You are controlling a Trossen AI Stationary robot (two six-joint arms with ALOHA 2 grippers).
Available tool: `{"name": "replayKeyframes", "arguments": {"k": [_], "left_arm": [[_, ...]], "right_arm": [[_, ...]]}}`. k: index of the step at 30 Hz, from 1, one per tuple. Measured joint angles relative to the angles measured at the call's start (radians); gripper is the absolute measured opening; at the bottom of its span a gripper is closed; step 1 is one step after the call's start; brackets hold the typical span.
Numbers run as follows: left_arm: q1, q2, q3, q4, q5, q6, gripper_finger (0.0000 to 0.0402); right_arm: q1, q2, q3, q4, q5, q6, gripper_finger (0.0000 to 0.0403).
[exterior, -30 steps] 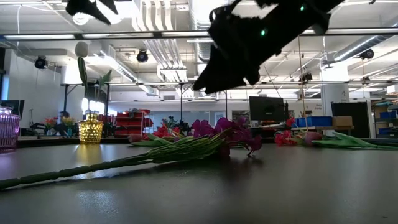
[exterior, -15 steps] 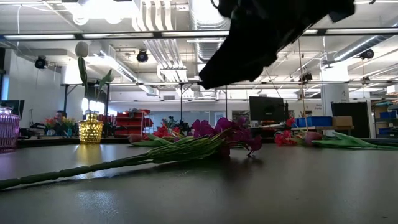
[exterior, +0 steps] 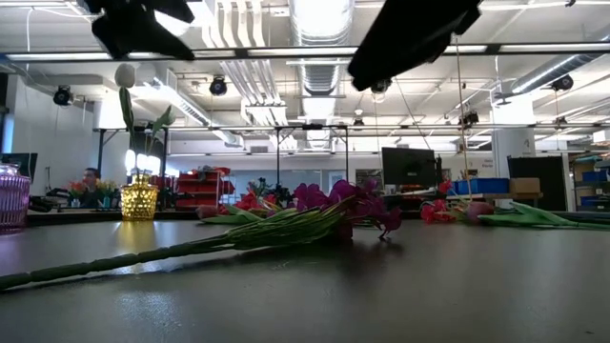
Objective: Sort flowers into vase by color
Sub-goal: Adjust the purple vase on the table
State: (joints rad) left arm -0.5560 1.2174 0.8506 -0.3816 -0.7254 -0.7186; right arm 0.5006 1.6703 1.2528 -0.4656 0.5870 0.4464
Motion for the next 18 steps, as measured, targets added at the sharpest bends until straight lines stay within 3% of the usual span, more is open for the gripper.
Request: {"name": "replayKeyframes", "arguments": {"k": [7, 11, 18], "left_arm": [[0.011, 0.310, 0.064, 0.055, -0.029, -0.130, 0.0280], [0.042, 0.481, 0.130, 0.141, 0.045, -0.134, 0.0274], [0.125, 0.696, 0.262, 0.134, 0.148, -0.114, 0.0272]], "right_arm": [[0.029, 0.000, 0.083, -0.291, 0.021, 0.183, 0.0247], [0.034, 0.000, 0.080, -0.307, 0.035, 0.200, 0.0247], [0.036, 0.000, 0.074, -0.309, 0.043, 0.209, 0.0247]]}}
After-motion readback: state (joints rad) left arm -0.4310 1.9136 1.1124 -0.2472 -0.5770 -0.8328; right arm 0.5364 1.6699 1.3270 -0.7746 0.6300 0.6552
